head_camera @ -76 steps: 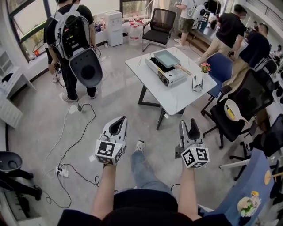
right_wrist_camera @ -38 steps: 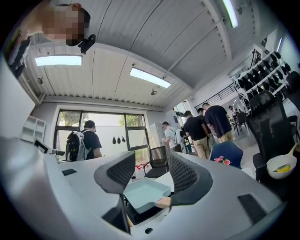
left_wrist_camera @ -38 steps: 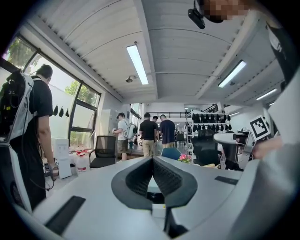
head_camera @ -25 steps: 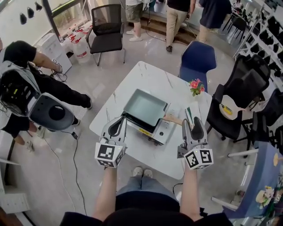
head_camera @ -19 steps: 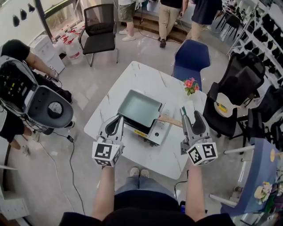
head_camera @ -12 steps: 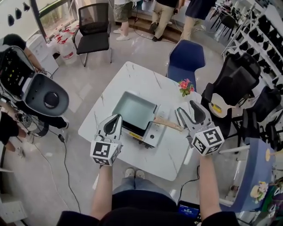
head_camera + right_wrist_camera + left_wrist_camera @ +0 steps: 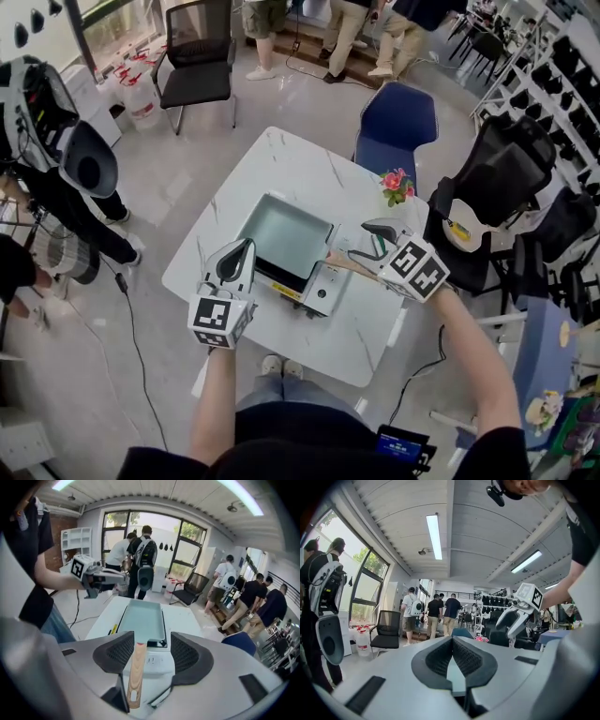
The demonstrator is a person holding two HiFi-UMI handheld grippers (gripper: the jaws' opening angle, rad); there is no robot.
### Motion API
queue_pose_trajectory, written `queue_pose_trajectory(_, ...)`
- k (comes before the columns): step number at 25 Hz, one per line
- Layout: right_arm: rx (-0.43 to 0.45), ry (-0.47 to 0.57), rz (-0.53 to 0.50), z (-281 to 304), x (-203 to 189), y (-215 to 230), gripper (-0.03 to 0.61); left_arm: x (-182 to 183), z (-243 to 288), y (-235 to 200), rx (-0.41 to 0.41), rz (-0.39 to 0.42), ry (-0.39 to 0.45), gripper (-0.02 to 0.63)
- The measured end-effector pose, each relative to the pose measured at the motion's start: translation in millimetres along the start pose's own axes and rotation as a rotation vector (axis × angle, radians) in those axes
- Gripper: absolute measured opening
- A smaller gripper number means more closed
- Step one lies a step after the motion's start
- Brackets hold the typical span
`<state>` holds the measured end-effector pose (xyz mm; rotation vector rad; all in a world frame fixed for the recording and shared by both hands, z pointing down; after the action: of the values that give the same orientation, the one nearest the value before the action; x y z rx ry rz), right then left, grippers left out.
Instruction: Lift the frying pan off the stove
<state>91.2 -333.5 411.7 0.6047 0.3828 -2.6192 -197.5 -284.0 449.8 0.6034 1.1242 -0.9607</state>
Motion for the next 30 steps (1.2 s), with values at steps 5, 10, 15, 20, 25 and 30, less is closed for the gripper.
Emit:
queue_pose_trajectory(5,0.133,-0.195,-0.107,51.6,-9.2,-19.1,0.244,-5.2,-5.1,-10.0,0.022,-0.013,-0.014,0.018)
queue_pose_trajectory(10,0.176,-0.321,-0.149,93.1,-26.7,-20.4,0.253,-10.2,-11.6,-13.6,0.041,-0.019,-0.026,0.018)
queue_pose_trajectory(15,0.205,-0.405,-0.13,118.8,-29.8,-19.0,0.253,-13.6,-15.3,-13.3,0.048,-0.021,-0.037,0.018)
queue_pose_trajectory(20,0.223,-0.439,-0.143,134.9,-28.9,-21.4,0.253,-14.8,-15.9,-10.4,0.046,-0.023,-0.037,0.018)
queue_pose_trajectory(25,0.232,-0.464,-0.121,142.8,-28.9,-19.7,0.25,-13.2,-15.2,-10.6,0.046,-0.021,-0.039,0.018)
queue_pose_trajectory(30,0.247,-0.499,-0.1,145.8,-28.8,-19.0,0.232,-12.2,-14.9,-14.1,0.049,-0.024,-0.043,0.018)
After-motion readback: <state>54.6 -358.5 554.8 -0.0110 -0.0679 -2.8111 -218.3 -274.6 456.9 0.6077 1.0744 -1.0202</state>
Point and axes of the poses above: the fingertips, and each gripper's own axes: z forward along the fingers, y to its right, x out of its top, the point moved 9 cm from there along -z, backward along the fingers, and after that the axes turned 12 degrees about -y, right-handed, at the moved point
